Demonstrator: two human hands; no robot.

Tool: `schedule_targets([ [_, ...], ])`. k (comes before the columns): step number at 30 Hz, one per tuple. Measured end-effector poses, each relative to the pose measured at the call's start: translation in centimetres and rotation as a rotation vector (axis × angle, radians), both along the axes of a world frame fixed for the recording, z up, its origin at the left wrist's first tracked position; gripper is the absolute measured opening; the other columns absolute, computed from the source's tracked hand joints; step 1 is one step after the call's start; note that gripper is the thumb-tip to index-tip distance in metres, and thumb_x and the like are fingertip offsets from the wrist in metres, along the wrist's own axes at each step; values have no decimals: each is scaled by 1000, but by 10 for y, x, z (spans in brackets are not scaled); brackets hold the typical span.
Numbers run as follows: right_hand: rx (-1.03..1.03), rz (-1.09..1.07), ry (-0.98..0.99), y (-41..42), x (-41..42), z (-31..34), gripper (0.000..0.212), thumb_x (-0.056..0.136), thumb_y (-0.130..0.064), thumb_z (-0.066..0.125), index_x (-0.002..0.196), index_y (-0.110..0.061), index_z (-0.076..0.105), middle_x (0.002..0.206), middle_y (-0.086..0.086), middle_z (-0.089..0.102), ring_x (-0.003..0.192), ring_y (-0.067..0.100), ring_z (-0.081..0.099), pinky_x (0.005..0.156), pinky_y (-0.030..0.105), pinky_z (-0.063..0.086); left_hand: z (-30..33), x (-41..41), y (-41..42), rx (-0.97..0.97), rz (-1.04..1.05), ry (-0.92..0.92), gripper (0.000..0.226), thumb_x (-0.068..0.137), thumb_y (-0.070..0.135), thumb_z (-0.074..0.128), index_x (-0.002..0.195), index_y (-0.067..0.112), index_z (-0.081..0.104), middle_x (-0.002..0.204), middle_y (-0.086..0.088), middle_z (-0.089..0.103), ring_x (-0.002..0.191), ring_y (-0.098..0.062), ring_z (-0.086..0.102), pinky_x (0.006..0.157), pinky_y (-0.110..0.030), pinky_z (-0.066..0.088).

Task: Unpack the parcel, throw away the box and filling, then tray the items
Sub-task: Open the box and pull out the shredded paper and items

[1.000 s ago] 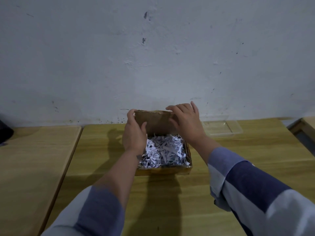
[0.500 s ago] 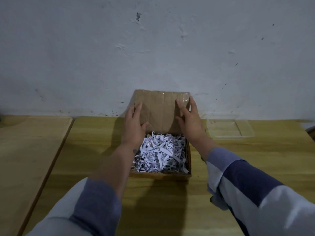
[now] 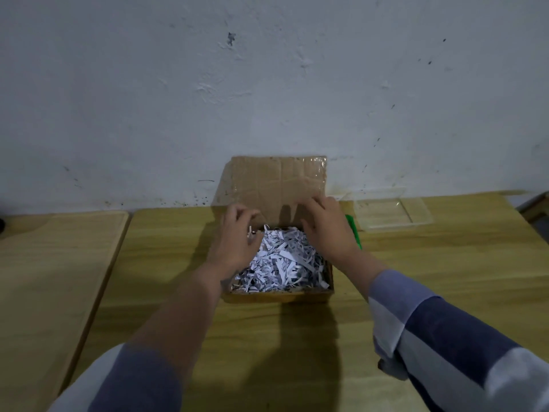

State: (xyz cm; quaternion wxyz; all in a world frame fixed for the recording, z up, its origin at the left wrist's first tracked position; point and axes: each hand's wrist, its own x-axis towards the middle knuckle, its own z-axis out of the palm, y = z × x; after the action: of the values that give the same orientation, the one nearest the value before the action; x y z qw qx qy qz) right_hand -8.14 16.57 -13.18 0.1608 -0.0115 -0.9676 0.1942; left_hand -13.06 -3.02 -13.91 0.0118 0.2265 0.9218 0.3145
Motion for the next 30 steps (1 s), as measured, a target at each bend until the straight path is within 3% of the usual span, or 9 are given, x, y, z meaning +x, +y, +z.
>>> schedule_targets([
  [2,-100,88,-206,-6,11,-3,33,86,-16,61,119,-14,61,123,10,58,112,31,53,89,36,45,-2,2,-6,-80,-172,-118,61,84,40,67,138,24,44,140,3,35,127,-16,37,98,-24,33],
  [6,-17,118,-641,-20,17,-10,98,73,-44,75,149,-18,19,153,11,27,136,33,33,110,41,32,-3,-3,-5,-435,-353,-233,106,64,57,77,149,26,23,154,3,23,137,-21,30,109,-37,32],
  [9,71,133,-745,-26,12,-16,118,66,-45,80,151,-19,2,154,13,22,136,37,32,109,43,34,-8,-2,1,-612,-399,-206,121,61,54,81,152,23,8,157,-1,16,139,-26,30,108,-42,36],
  [15,164,128,-735,-33,7,-28,97,77,-41,72,148,-10,14,146,14,31,129,34,42,104,40,39,-11,6,16,-744,-334,-200,118,62,50,83,150,13,13,148,-8,25,131,-32,39,102,-41,42],
  [18,163,137,-747,-33,6,-33,97,74,-41,74,146,-9,17,146,14,32,130,34,40,106,41,40,-18,8,16,-731,-332,-224,112,64,47,82,148,12,18,146,-10,26,133,-31,34,107,-42,38],
  [22,168,115,-715,-36,7,-38,89,79,-36,70,148,-14,18,150,15,29,129,37,44,104,42,42,-24,11,18,-716,-325,-265,110,71,38,80,151,8,10,157,-14,16,142,-32,23,114,-40,29],
  [26,92,71,-649,-36,11,-40,86,76,-38,71,146,-18,24,145,14,35,123,37,49,101,42,45,-24,12,18,-599,-275,-238,92,67,37,83,142,13,34,140,-11,44,125,-31,48,101,-41,44],
  [30,-1,43,-601,-39,15,-23,79,76,-37,71,140,-18,29,132,15,44,114,38,54,95,40,46,-12,14,17,-485,-248,-228,79,64,35,85,132,20,47,127,-10,55,113,-29,56,92,-38,48],
])
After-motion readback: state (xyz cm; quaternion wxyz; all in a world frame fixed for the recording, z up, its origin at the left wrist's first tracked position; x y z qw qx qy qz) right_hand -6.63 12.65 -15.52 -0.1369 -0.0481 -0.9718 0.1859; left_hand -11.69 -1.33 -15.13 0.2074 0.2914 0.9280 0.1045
